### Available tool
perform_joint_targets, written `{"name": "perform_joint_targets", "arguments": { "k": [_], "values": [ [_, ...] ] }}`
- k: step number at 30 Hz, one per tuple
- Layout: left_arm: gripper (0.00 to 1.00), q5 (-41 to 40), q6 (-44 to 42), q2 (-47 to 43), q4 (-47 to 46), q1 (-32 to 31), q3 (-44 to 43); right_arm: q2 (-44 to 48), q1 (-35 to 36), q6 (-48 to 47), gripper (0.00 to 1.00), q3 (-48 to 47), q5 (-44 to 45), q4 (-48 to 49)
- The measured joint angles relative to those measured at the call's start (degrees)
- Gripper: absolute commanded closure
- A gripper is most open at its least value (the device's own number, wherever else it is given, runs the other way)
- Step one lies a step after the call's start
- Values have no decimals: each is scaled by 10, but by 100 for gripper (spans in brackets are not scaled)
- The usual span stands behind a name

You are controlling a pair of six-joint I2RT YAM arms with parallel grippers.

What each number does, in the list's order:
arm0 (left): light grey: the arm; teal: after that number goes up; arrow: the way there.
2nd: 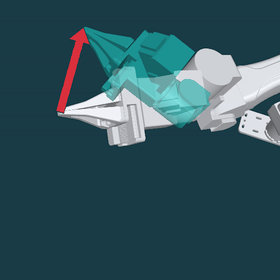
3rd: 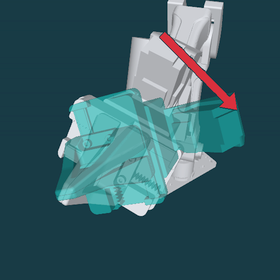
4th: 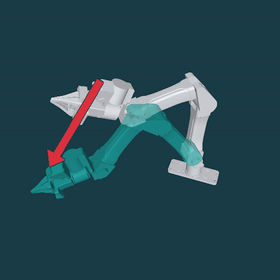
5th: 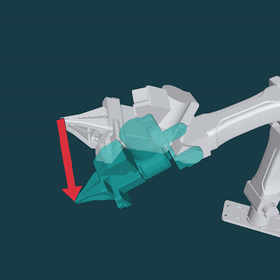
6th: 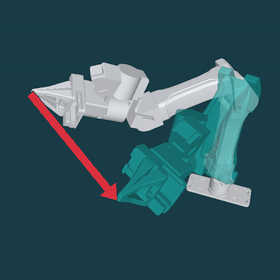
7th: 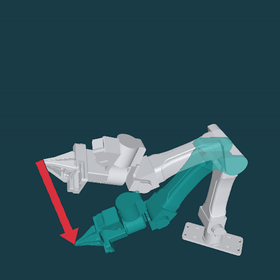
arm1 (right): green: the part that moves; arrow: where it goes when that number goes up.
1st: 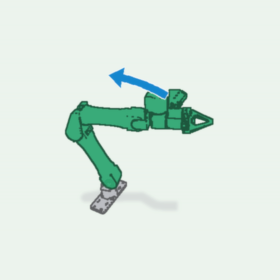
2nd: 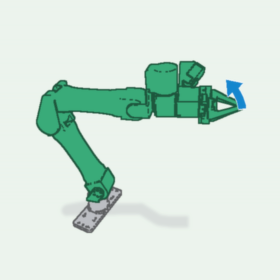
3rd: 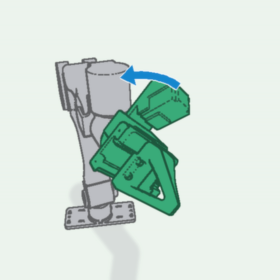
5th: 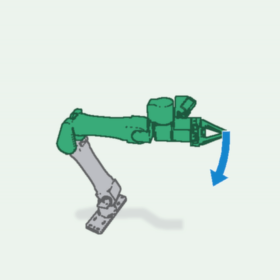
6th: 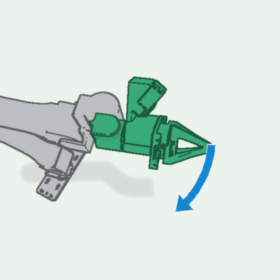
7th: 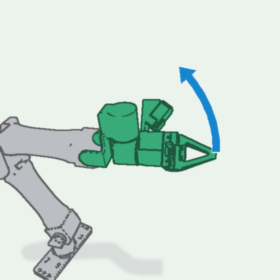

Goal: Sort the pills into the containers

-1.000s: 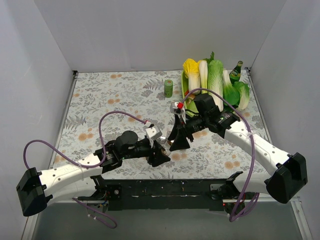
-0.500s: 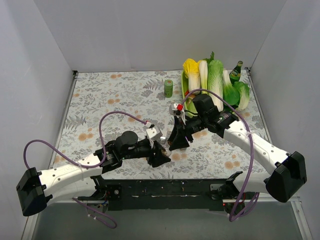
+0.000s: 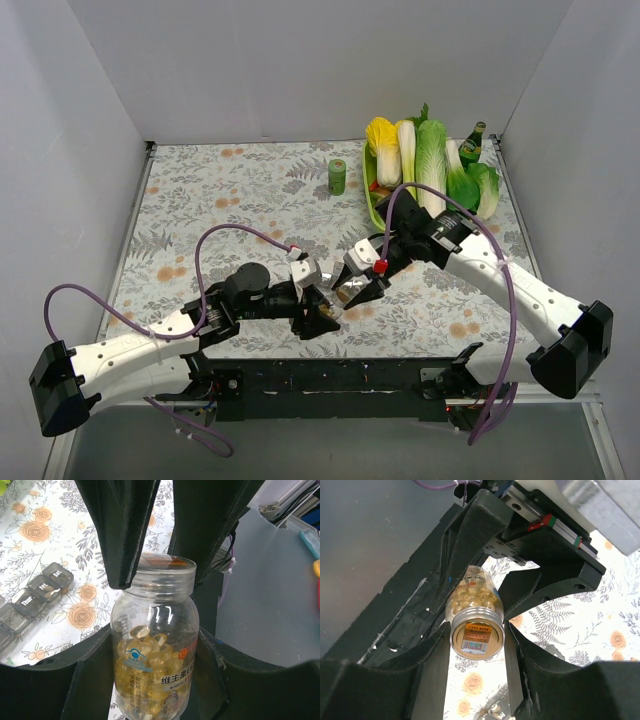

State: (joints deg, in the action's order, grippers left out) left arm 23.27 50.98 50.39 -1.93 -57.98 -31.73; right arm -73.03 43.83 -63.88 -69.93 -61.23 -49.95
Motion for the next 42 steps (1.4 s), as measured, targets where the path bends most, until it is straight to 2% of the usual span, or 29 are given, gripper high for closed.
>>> {"name": "perform_joint_targets", "arguments": {
  "k": [2,3,6,12,20,24,29,36,42],
  "values": [
    [100,0,-2,0,5,0,0,-9,2,-34,49,-6,2,-17],
    [100,-1,-2,0,9,0,0,-12,2,-41,35,-7,2,-21],
    [100,-3,-2,0,14,1,0,-16,2,-11,19,-7,1,-18],
    [100,-6,-1,1,16,1,0,-5,-7,125,13,-4,-17,42],
    [100,-24,2,1,20,1,0,40,-48,409,12,69,-12,200],
    [100,-40,5,1,20,2,0,39,-48,506,14,108,8,245],
    [100,-54,5,1,20,2,0,34,-48,559,23,116,23,271],
    [100,-62,4,10,20,2,0,34,-47,582,39,116,30,288],
    [100,-63,4,11,20,2,0,26,-40,589,38,116,32,291]
  ]
}}
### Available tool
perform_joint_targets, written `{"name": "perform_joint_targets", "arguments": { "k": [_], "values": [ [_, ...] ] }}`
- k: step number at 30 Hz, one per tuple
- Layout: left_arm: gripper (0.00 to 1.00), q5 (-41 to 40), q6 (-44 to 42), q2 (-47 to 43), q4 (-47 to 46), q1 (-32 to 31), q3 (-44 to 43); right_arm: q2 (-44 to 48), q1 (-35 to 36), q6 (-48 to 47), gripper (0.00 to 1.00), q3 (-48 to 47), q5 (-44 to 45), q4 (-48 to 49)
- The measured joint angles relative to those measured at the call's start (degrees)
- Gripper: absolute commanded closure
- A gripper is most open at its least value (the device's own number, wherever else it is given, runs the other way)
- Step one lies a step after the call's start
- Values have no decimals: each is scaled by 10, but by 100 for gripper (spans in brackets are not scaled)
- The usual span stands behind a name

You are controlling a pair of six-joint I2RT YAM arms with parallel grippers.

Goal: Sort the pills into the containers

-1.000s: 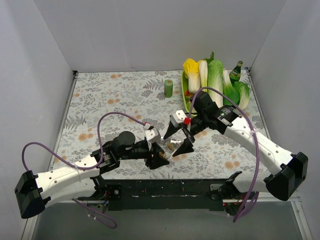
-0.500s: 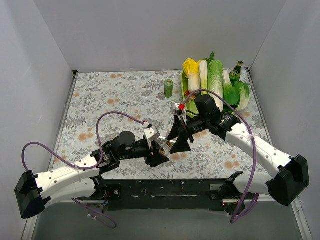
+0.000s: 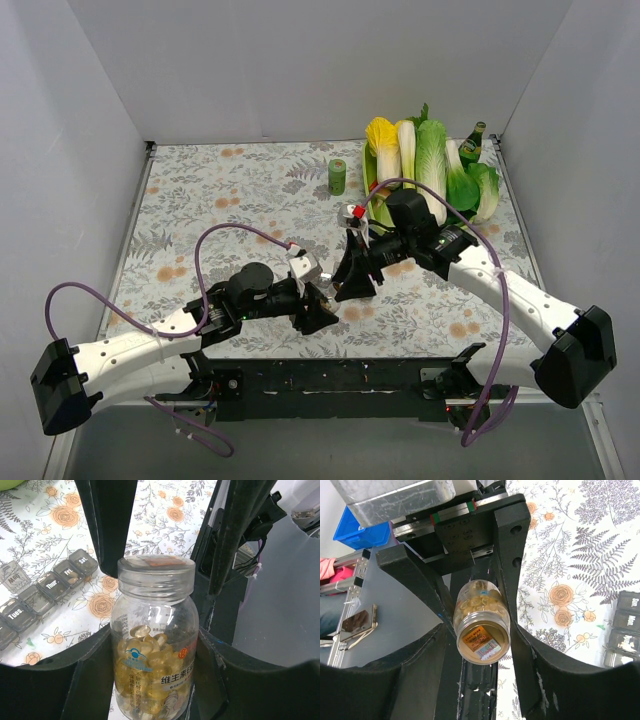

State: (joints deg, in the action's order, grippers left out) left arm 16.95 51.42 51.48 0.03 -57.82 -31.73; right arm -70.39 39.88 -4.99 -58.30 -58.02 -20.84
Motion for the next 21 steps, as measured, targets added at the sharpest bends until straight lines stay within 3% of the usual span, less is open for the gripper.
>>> {"name": "perform_joint_targets", "arguments": {
  "k": [5,8,9,12,17,21],
  "values": [
    [100,-1,0,-1,0,0,0,-5,5,-1,42,0,3,0],
    [100,0,0,-1,0,0,0,-6,7,-9,58,0,9,-1],
    [100,-1,0,-2,1,0,0,-6,7,-11,70,0,10,-1],
    [100,0,0,-4,5,0,0,-10,8,-19,89,-4,9,-6],
    [100,5,-5,-13,13,0,0,-20,22,-105,93,-36,5,-60],
    [100,32,-14,-29,15,-1,0,-24,51,-335,91,-93,-5,-169]
  ]
}}
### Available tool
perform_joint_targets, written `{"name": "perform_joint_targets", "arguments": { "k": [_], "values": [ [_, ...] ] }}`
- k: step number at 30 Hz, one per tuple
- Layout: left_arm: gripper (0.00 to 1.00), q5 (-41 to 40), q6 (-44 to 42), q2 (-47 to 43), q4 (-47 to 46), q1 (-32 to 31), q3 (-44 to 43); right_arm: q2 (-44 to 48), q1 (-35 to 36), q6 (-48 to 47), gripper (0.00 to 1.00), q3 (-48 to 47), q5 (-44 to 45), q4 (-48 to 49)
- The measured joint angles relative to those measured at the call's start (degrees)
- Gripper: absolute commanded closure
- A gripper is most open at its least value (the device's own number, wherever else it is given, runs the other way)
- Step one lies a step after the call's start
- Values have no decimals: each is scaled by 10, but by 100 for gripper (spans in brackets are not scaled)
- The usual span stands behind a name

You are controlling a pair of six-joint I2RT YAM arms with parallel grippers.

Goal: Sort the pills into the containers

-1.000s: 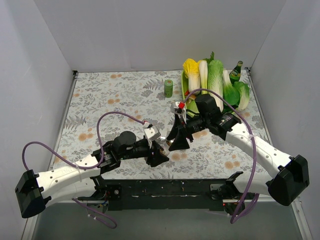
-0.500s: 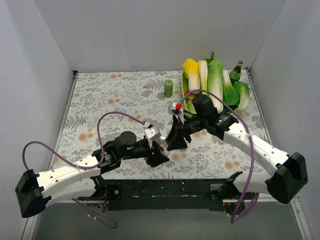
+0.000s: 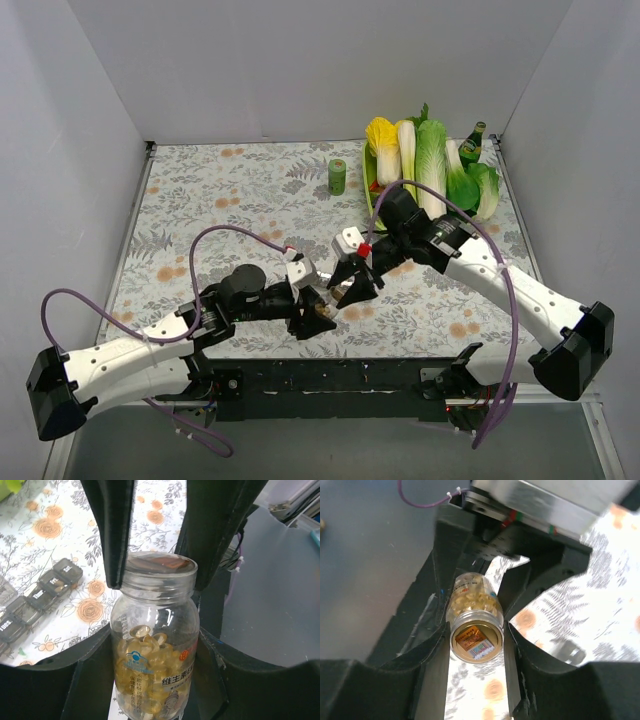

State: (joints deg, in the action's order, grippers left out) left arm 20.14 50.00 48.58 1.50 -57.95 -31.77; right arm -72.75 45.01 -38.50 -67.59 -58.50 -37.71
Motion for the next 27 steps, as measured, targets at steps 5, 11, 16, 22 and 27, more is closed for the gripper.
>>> {"name": "perform_joint_targets", "arguments": {
  "k": [5,11,16,22,27],
  "values": [
    [100,18,-10,-27,0,0,-1,-15,20,-245,78,-63,-12,-115],
    [100,19,-12,-30,18,1,-1,-35,27,-323,42,-78,-15,-153],
    [100,18,-11,-23,17,1,-2,-30,28,-250,18,-74,-24,-117],
    [100,18,-11,-12,20,1,-2,-12,22,-91,16,-68,-30,-38],
    [100,16,-11,-16,20,1,-2,3,5,37,18,-40,-12,14]
  ]
}}
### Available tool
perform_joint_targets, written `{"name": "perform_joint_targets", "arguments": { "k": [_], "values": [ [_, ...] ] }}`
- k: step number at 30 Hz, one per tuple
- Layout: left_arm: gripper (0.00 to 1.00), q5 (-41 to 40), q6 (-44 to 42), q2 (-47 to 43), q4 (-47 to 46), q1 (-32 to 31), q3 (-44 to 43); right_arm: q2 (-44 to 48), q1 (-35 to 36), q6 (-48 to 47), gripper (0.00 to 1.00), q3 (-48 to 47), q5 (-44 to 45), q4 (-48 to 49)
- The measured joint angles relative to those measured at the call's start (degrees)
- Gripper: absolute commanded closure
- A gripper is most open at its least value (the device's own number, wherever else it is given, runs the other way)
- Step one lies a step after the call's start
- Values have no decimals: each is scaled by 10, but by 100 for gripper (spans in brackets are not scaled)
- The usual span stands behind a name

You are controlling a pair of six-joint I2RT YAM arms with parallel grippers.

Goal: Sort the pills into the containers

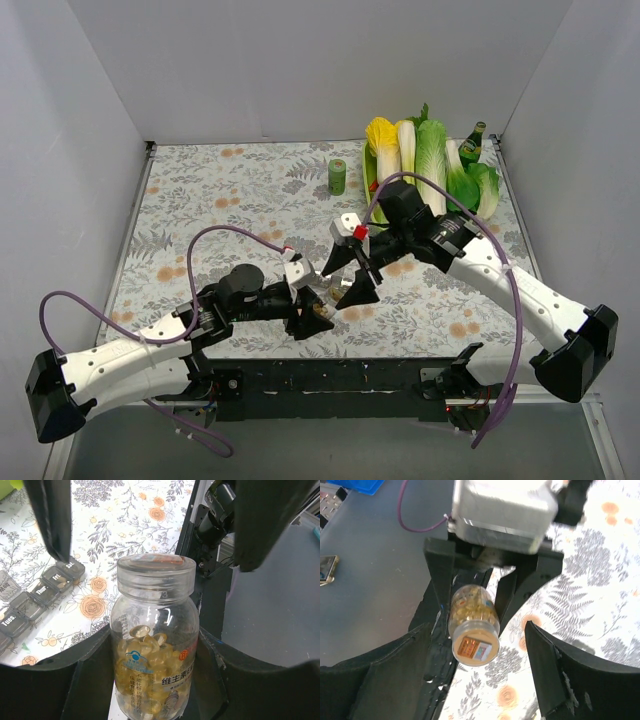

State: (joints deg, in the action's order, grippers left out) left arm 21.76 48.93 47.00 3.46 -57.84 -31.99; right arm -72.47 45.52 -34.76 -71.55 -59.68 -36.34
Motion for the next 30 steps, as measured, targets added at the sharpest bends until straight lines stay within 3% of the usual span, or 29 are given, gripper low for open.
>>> {"name": "perform_joint_targets", "arguments": {
  "k": [7,10,11,14,19,26,30],
  "values": [
    [100,-2,2,-2,0,0,0,6,-2,83,23,56,43,19],
    [100,-2,2,0,0,0,0,6,-2,95,51,58,54,23],
    [100,-3,2,2,0,0,0,6,-2,99,64,58,56,23],
    [100,-5,2,3,0,1,0,6,-2,104,82,58,56,24],
    [100,-4,3,4,-1,1,0,6,-2,64,87,57,44,14],
    [100,31,5,9,-17,0,-2,1,-3,-207,85,15,-3,-109],
    [100,38,6,9,-26,2,-15,-39,-6,-301,84,-61,-15,-201]
  ]
}}
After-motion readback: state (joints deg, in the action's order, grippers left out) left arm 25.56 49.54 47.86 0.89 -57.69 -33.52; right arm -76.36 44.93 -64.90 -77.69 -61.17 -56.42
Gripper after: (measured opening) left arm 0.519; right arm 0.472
